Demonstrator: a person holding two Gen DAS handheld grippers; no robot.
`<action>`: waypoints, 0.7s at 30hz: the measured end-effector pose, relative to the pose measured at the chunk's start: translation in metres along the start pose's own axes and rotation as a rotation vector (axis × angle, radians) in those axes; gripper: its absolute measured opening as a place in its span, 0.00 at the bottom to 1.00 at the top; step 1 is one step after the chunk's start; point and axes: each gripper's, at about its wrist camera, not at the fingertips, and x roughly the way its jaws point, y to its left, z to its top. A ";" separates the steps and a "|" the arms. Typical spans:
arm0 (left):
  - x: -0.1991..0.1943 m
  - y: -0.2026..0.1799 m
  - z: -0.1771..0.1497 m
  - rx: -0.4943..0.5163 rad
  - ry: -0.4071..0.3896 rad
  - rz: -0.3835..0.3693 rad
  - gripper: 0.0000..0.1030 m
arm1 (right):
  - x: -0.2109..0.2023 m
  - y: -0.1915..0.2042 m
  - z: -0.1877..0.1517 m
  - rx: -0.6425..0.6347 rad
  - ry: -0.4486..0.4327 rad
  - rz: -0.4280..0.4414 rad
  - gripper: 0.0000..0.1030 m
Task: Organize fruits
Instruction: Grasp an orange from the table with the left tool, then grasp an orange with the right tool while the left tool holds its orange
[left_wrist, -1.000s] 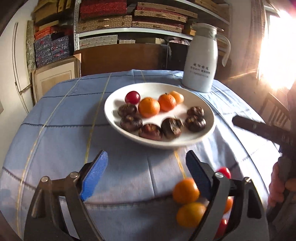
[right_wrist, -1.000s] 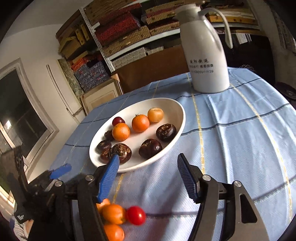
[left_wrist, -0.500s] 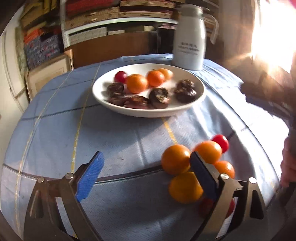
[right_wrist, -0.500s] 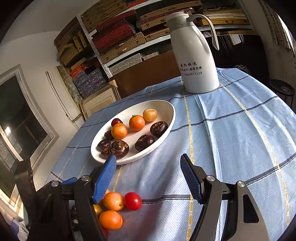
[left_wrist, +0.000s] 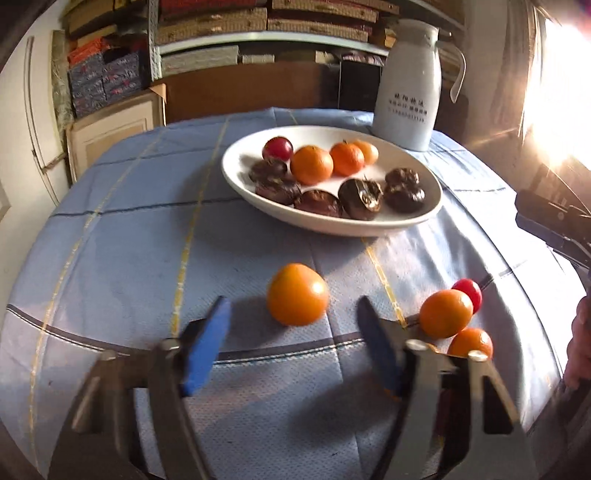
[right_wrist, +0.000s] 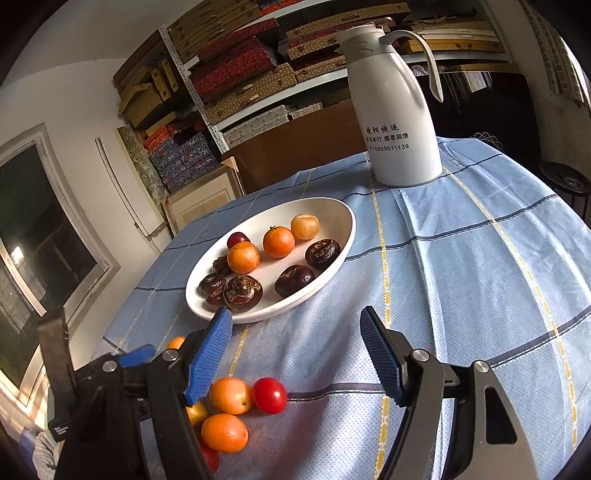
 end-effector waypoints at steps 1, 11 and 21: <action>0.002 0.002 0.000 -0.010 0.005 -0.009 0.59 | 0.000 0.000 0.000 -0.001 0.000 0.000 0.70; 0.024 0.007 0.018 -0.012 0.025 -0.014 0.54 | 0.006 0.008 -0.007 -0.046 0.031 -0.010 0.70; 0.028 0.011 0.010 -0.027 0.080 -0.070 0.35 | 0.013 0.018 -0.019 -0.080 0.099 0.027 0.70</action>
